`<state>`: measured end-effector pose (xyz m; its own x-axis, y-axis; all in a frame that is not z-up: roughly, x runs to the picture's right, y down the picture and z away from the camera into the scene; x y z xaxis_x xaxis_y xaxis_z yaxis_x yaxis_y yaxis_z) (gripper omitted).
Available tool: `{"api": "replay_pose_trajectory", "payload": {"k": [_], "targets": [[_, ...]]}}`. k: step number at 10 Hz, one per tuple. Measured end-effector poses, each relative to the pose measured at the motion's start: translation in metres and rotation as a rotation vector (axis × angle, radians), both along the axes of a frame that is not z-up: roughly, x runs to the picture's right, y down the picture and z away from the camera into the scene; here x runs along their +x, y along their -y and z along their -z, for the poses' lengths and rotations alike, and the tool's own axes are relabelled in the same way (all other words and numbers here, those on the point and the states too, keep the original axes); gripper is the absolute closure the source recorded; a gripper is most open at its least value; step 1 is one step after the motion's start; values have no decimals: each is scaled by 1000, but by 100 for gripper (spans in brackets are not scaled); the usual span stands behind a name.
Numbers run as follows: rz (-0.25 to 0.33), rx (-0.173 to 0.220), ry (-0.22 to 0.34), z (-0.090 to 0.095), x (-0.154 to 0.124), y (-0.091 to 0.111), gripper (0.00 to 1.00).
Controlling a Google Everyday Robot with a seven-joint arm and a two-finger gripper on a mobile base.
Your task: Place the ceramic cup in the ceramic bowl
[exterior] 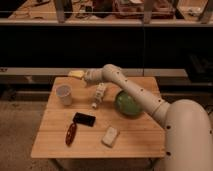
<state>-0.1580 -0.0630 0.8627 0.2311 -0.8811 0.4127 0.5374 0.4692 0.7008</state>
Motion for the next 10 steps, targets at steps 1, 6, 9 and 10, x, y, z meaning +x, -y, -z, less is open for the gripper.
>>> {"api": "replay_pose_trajectory", "payload": {"k": [1,6,9,10], "targets": [[-5,-10,11,1,-5,-5,20],[45,-35,45,2,-29,-34,20],[72,-36,42,-4,-36,-40,20],[77,-35,41,-6,-37,-40,20]]}}
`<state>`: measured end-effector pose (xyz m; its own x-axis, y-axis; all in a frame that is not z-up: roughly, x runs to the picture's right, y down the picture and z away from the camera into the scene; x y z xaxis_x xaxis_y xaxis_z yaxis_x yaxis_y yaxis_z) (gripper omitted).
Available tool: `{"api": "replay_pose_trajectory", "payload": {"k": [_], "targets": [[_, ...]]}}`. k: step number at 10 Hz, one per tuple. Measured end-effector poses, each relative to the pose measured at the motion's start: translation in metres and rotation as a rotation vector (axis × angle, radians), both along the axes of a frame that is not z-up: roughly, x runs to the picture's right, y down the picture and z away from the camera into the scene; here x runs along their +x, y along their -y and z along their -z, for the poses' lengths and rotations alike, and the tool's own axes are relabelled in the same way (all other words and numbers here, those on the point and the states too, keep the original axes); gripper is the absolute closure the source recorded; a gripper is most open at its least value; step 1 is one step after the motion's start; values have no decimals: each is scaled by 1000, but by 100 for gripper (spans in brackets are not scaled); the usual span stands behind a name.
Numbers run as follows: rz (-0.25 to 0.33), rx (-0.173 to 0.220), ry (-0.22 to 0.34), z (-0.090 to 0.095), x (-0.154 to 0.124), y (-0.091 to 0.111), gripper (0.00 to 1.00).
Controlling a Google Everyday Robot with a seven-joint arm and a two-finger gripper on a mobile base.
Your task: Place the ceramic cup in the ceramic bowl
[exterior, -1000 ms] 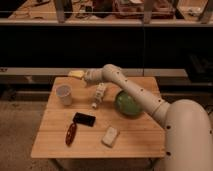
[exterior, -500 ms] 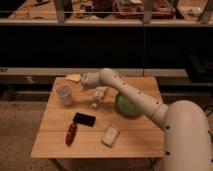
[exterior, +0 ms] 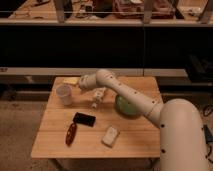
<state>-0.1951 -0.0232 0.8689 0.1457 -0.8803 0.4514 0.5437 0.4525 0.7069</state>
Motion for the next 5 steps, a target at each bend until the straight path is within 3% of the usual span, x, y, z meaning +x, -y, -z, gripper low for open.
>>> {"api": "replay_pose_trajectory", "payload": {"k": [2,5], "targets": [[10,0,-1,-4,-3,-1,22],[20,-8,-3,-9,-4,-3,53]]}}
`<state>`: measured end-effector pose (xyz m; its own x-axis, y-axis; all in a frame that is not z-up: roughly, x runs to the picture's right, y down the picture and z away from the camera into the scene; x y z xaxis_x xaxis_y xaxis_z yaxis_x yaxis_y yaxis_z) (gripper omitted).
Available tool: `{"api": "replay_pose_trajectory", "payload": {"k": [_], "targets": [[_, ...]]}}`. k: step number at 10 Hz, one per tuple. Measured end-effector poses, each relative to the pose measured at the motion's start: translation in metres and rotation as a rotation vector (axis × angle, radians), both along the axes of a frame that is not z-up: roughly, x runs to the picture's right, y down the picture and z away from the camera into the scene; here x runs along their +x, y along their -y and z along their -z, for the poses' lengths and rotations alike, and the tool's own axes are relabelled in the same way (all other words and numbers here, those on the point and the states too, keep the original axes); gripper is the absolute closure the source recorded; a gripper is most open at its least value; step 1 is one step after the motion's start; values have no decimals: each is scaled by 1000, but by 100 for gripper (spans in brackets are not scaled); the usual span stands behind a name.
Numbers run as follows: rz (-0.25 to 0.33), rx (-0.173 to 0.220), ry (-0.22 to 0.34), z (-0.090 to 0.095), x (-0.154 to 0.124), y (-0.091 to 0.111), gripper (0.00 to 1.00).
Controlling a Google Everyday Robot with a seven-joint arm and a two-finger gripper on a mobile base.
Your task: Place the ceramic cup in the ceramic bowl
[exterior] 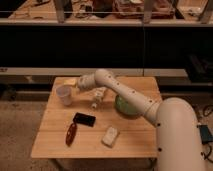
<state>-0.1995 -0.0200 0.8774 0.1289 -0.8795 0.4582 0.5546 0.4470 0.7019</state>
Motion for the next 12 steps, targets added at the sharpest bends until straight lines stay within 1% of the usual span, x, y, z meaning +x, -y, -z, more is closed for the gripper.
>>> {"api": "replay_pose_trajectory", "payload": {"k": [2,3,8,9,10,12], "targets": [[7,-9,4,-1,-2,-3,69],[12,-16,4,-2,-2,-4,73],[30,-33,-18,-7,6,-8,73],[33,-28,-22,-7,7,-6,70],[34,-25,-23,-6,7,-5,64],[46,-17,-23,-1,5,-2,41]]}}
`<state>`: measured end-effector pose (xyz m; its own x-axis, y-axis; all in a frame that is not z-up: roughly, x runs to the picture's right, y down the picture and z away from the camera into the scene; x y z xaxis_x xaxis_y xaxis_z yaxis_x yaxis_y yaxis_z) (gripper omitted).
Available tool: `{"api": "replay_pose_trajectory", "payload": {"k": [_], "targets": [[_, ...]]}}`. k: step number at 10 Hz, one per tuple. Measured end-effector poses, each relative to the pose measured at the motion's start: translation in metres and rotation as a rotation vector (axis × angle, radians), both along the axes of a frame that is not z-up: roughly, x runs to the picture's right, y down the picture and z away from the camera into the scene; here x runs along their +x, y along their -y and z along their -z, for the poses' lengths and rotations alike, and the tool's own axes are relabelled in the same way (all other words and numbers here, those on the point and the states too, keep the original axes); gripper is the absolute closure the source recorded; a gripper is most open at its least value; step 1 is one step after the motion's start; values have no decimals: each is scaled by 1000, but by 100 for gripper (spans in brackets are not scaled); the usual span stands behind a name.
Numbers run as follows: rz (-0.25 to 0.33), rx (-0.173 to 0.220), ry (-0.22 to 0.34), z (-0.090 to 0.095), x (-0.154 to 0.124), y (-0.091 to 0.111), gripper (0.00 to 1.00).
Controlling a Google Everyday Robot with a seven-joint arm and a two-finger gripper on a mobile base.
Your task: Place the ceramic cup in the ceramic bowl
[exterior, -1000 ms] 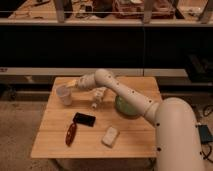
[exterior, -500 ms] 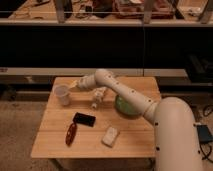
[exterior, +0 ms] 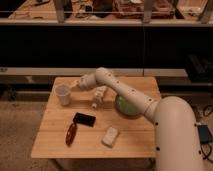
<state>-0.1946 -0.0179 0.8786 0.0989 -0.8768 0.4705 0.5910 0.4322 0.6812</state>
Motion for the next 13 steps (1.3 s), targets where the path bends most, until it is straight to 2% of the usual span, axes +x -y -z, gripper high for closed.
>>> {"api": "replay_pose_trajectory", "payload": {"k": [2,3,8,13], "targets": [[22,10,0,4,-3,1,25],[32,15,1,6,-5,2,20],[69,27,-16,8,-5,5,20],[90,11,-31,-1,-11,1,20]]}}
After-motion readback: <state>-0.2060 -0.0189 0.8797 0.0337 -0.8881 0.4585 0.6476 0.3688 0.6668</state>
